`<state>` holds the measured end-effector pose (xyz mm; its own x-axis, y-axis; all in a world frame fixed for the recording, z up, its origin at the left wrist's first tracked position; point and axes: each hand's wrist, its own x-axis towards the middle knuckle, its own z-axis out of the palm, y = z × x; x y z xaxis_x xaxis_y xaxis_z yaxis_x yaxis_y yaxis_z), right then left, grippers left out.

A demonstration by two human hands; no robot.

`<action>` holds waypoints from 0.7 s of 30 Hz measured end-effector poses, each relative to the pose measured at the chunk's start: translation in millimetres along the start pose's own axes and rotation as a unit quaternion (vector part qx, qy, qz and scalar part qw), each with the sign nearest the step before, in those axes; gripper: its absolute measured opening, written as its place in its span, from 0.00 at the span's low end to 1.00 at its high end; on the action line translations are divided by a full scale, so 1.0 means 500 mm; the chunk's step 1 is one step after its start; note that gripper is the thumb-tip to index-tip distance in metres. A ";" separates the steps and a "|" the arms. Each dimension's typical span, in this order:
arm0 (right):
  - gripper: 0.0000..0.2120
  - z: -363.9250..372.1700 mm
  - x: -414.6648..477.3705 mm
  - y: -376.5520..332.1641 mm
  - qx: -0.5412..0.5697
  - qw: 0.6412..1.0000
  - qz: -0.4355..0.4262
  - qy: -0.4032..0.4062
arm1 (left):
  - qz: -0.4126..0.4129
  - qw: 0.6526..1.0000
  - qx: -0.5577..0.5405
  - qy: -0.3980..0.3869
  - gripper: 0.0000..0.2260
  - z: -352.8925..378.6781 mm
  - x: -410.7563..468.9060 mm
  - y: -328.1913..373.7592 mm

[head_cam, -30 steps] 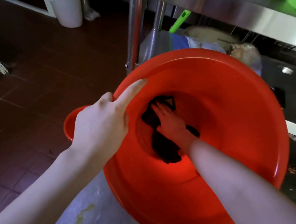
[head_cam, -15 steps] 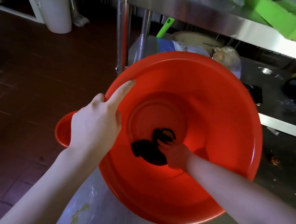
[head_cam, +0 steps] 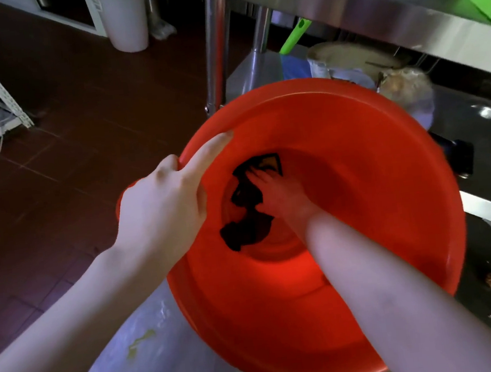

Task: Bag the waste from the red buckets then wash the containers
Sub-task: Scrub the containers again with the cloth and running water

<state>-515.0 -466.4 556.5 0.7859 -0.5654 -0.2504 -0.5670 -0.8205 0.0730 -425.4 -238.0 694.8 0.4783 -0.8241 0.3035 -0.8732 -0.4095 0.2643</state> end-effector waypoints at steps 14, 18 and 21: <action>0.33 0.048 -0.187 0.094 -0.108 0.958 0.010 -0.266 | -0.003 1.000 -0.023 0.008 0.33 -0.005 -0.014 0.014; 0.25 0.003 -0.172 0.077 -0.194 0.954 -0.184 -0.136 | -0.022 0.999 -0.034 0.010 0.33 -0.002 -0.017 -0.005; 0.27 0.027 -0.172 0.053 -0.263 0.904 -0.288 -0.177 | -0.024 0.999 -0.030 0.008 0.32 0.000 -0.015 -0.018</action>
<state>-601.2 -438.4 566.9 0.7318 -0.0459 -0.6799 0.1793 -0.9496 0.2572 -421.0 -228.0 690.1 0.5218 -0.7971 0.3039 -0.8420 -0.4239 0.3337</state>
